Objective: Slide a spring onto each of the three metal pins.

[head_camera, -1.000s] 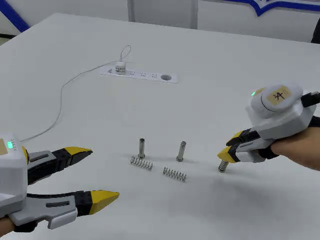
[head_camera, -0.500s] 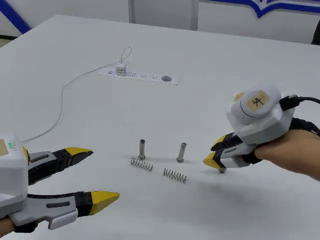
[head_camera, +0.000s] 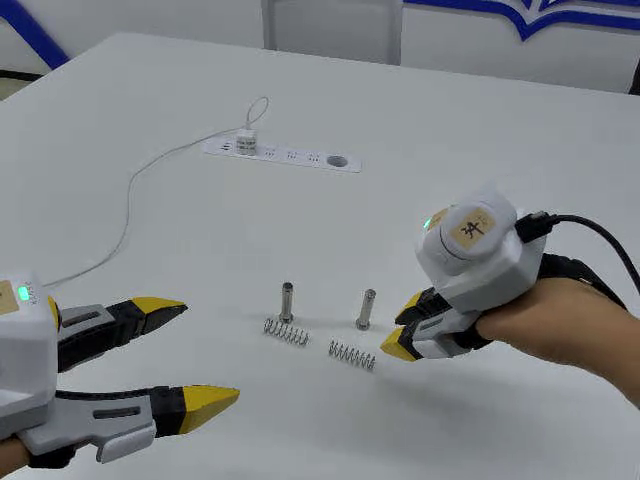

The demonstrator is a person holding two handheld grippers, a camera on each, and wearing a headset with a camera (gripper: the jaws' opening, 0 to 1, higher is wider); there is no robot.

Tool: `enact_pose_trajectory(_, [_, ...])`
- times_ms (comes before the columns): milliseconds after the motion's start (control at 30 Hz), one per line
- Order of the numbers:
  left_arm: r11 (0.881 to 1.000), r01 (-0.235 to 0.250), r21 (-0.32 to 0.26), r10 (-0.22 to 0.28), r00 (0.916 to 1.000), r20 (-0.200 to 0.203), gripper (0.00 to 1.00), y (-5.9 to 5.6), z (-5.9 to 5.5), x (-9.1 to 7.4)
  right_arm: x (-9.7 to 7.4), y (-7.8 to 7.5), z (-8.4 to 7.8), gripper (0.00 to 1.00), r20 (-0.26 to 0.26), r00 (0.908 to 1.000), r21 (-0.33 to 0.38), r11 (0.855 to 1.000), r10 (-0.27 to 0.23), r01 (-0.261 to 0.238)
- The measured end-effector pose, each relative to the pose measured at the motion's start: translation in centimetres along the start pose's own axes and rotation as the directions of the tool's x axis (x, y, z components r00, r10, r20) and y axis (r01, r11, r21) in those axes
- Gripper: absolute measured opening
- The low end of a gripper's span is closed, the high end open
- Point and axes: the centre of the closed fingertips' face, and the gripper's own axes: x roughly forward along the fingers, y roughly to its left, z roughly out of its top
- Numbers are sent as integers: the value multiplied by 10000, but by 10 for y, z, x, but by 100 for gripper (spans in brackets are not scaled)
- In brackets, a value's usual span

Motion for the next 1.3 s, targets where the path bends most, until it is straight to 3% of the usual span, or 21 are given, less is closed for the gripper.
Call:
enact_pose_trajectory(600, [10000,-18,-46,18,10000,-49,63,0,-2,-1,30,15,-12,19,-344,9981,-90,9986,516,-519])
enact_pose_trajectory(1300, [9999,-6,-119,5,9999,-113,62,1,-5,0,40,16,-14,13,-344,9974,12,9980,636,-636])
